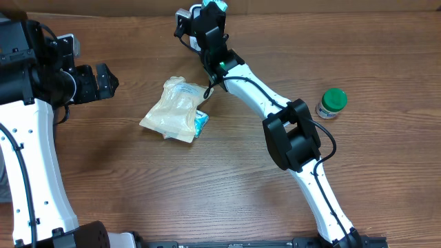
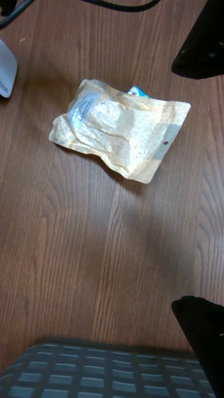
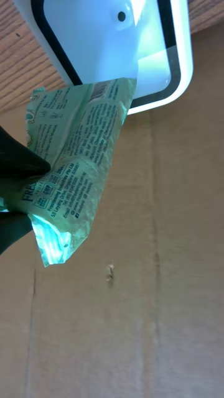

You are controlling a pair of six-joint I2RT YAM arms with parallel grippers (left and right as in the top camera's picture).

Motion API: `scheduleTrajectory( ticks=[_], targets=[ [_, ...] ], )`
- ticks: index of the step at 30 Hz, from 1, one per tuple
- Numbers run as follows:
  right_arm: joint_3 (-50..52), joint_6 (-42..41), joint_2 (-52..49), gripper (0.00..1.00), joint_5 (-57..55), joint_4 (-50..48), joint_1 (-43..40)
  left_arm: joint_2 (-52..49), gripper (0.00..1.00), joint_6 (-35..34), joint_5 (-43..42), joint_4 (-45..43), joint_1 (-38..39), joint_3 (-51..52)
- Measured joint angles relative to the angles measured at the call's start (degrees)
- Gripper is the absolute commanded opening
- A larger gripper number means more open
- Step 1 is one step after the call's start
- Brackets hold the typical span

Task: Scan the item barcode
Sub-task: 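Hold the teal pack in front of the scanner with the right gripper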

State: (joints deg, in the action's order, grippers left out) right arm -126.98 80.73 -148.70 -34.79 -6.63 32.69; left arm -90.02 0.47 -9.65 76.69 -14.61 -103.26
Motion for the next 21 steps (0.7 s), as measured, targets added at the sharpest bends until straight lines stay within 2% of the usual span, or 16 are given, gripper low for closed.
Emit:
scheduleTrajectory(
  ticks=[13, 21],
  targets=[
    [0.00, 2.27, 0.02, 0.12, 0.44, -11.41, 1.99, 0.00, 0.99, -0.02, 0.00, 0.00, 0.00, 0.00],
    [0.00, 2.43, 0.00, 0.11, 0.39, -11.80, 1.95, 0.00, 1.00, 0.00, 0.00, 0.02, 0.00, 0.00]
  ],
)
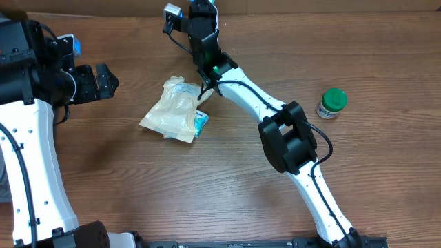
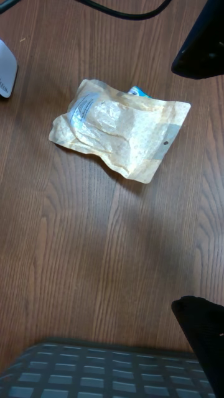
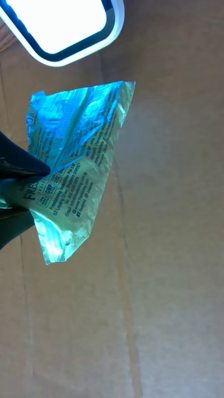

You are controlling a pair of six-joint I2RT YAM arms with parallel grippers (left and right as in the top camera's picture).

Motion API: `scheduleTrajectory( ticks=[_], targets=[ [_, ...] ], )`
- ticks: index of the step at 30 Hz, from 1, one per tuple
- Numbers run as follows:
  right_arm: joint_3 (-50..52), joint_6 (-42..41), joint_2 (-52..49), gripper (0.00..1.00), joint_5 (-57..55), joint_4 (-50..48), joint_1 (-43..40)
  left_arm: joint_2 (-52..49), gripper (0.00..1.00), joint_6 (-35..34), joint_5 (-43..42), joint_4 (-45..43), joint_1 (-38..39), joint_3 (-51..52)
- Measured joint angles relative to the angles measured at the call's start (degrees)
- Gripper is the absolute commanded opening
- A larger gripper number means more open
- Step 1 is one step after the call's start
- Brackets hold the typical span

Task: Scan the item barcode
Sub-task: 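Hold the teal pack in front of the scanner with the right gripper, then carry the teal pack right and drop it beside the bottle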

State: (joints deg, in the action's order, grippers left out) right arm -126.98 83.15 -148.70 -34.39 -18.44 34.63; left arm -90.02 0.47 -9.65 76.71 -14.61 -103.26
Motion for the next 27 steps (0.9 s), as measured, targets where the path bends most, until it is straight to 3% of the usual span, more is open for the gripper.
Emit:
scheduleTrajectory(
  ticks=[19, 23, 27],
  targets=[
    [0.00, 0.02, 0.04, 0.04, -1.84, 0.90, -0.15, 0.00, 1.00, 0.00, 0.00, 0.00, 0.00, 0.00],
    [-0.11, -1.03, 0.79, 0.04, -1.97, 9.07, -0.15, 0.00, 1.00, 0.00, 0.02, -0.02, 0.00, 0.00],
    [-0.09, -9.53, 3.45, 0.04, -1.97, 18.36, -0.20, 0.00, 1.00, 0.00, 0.00, -0.02, 0.00, 0.00]
  ],
)
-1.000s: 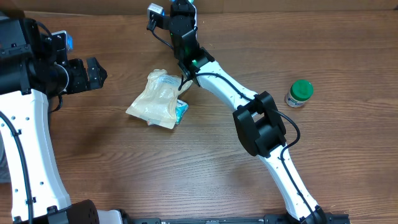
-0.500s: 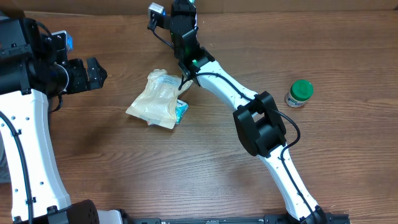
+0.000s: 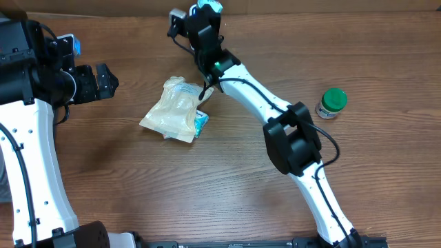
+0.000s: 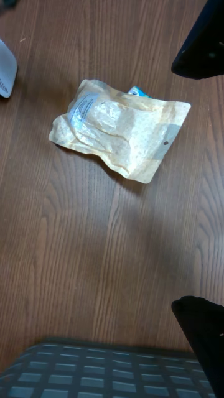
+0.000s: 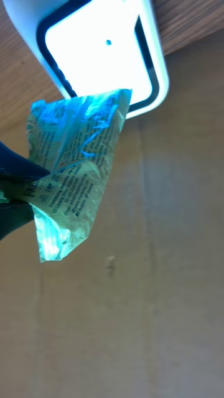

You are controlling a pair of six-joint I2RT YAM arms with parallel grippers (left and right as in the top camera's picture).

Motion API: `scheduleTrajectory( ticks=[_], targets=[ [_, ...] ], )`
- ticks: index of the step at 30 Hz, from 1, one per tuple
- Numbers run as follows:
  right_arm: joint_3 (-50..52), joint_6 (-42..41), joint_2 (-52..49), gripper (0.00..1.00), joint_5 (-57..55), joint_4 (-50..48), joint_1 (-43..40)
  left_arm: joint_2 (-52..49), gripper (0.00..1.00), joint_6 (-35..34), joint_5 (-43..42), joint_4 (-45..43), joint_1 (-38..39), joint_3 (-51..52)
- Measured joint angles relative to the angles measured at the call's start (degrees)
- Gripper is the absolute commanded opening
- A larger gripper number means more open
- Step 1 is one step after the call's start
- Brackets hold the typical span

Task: Scan the item barcode
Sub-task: 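Carry the teal pack right and drop it beside the bottle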

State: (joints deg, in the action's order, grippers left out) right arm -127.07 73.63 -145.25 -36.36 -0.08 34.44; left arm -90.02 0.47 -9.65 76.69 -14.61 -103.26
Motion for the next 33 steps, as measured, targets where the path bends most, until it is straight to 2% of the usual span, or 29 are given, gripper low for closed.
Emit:
scheduleTrajectory(
  ticks=[5, 9, 14, 17, 20, 25, 33],
  targets=[
    [-0.02, -17.27, 10.14, 0.04, -0.44, 11.91, 0.11, 0.00, 1.00, 0.00, 0.02, -0.04, 0.00, 0.00],
    [-0.31, -31.06, 20.11, 0.04, -7.30, 24.87, 0.98, 0.00, 1.00, 0.00, 0.02, 0.00, 0.00, 0.00],
    [-1.75, -55.28, 28.55, 0.04, -15.10, 52.63, 3.50, 0.00, 0.99, 0.00, 0.00, 0.02, -0.02, 0.00],
    [-1.81, -70.62, 28.85, 0.04, -12.83, 68.43, 3.93, 0.00, 1.00, -0.02, 0.00, 0.00, 0.00, 0.00],
    [-1.33, -83.38, 27.65, 0.04, -6.99, 78.40, 2.36, 0.00, 1.00, 0.00, 0.00, 0.00, -0.02, 0.00],
    [-1.05, -93.53, 26.88, 0.04, 6.54, 85.24, -5.01, 0.00, 1.00, -0.02, 0.00, 0.00, 0.00, 0.00],
    [-1.05, -97.79, 26.88, 0.04, 23.19, 86.84, -21.42, 0.00, 1.00, -0.02, 0.00, 0.00, 0.00, 0.00]
  ],
)
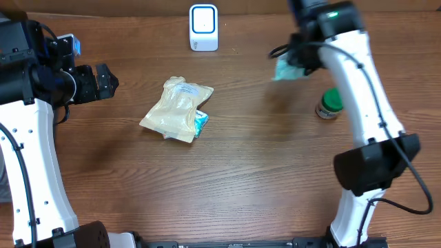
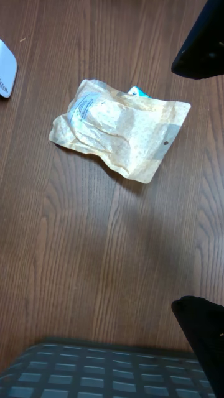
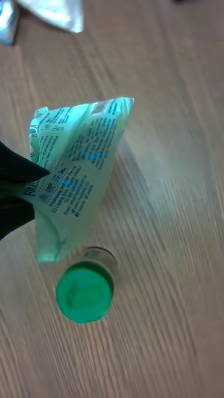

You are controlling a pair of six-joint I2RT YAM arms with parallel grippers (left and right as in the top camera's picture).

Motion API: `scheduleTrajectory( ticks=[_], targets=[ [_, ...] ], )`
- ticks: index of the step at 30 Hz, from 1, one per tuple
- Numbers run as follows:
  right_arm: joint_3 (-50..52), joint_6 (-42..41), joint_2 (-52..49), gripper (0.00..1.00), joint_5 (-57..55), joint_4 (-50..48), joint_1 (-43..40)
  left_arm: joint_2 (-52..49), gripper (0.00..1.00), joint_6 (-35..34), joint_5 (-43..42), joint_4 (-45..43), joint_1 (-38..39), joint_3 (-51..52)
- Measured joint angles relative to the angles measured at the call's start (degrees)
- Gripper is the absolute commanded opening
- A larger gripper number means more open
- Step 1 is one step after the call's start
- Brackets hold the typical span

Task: Scan the item barcode
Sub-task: 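Carry the teal pack right and drop it beside the bottle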

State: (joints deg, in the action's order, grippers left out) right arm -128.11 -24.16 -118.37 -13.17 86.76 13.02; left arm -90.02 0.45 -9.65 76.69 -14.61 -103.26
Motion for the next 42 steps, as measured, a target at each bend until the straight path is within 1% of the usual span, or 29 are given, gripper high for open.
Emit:
scheduleTrajectory(
  ticks=[5, 9, 16, 18, 19, 21, 22, 23, 25, 26, 28, 31, 33, 34, 36, 39, 42],
  targets=[
    [0.00, 0.22, -0.55, 0.04, 3.80, -2.38, -6.64, 0.00, 1.00, 0.02, 0.00, 0.00, -0.02, 0.00],
    [2.10, 3.13, -1.51, 0.04, 4.96, -6.43, -9.40, 0.00, 1.00, 0.02, 0.00, 0.00, 0.00, 0.00],
    [12.24, 10.01, -2.34, 0.04, 5.77, -16.72, -11.47, 0.00, 0.99, 0.02, 0.00, 0.00, -0.02, 0.00],
    [15.08, 11.23, -2.36, 0.06, 5.66, -19.21, -11.85, 0.00, 1.00, 0.02, 0.00, 0.00, 0.00, 0.00],
    [16.24, 11.76, -2.45, 0.09, 5.42, -20.04, -11.87, 0.00, 1.00, 0.00, 0.00, 0.00, 0.00, 0.00],
    [19.06, 12.59, -2.45, 0.20, 4.04, -22.21, -11.91, 0.00, 1.00, 0.02, 0.00, 0.02, 0.00, 0.00],
    [20.11, 12.81, -2.45, 0.37, 3.28, -22.84, -11.91, 0.00, 0.99, 0.02, 0.00, 0.00, 0.00, 0.00],
    [21.24, 12.48, -2.45, 0.52, 2.05, -22.88, -11.89, 0.00, 1.00, 0.02, 0.00, 0.00, -0.02, 0.00],
    [21.86, 12.17, -2.45, 0.62, 0.61, -22.73, -11.87, 0.00, 1.00, 0.00, 0.00, 0.00, 0.00, 0.00],
    [21.97, 12.20, -2.45, 0.69, 0.00, -22.77, -11.89, 0.00, 1.00, 0.02, 0.00, 0.00, -0.02, 0.00],
    [21.94, 12.44, -2.45, 0.75, -1.03, -22.86, -11.91, 0.00, 1.00, 0.00, 0.00, 0.00, 0.00, 0.00],
    [21.75, 11.85, -2.45, 0.79, -1.88, -21.31, -11.89, 0.00, 1.00, 0.02, 0.00, 0.00, -0.02, 0.00],
    [20.59, 11.17, -2.47, 0.87, -1.84, -18.49, -11.85, 0.00, 1.00, 0.00, 0.00, 0.00, 0.00, 0.00],
    [19.17, 10.80, -2.47, 1.00, -1.11, -16.55, -11.74, -0.02, 1.00, 0.02, 0.00, 0.02, -0.02, 0.00],
    [16.28, 10.29, -2.47, 1.00, 0.85, -13.99, -11.50, 0.00, 0.99, 0.02, 0.00, 0.00, -0.02, 0.00],
    [10.40, 10.03, -2.47, 1.00, 7.80, -9.25, -10.08, 0.00, 1.00, 0.02, 0.00, 0.00, 0.00, 0.00],
    [7.26, 9.84, -2.40, 1.00, 15.30, -8.37, -7.74, 0.00, 1.00, 0.02, 0.00, 0.02, 0.00, 0.00]
  ],
)
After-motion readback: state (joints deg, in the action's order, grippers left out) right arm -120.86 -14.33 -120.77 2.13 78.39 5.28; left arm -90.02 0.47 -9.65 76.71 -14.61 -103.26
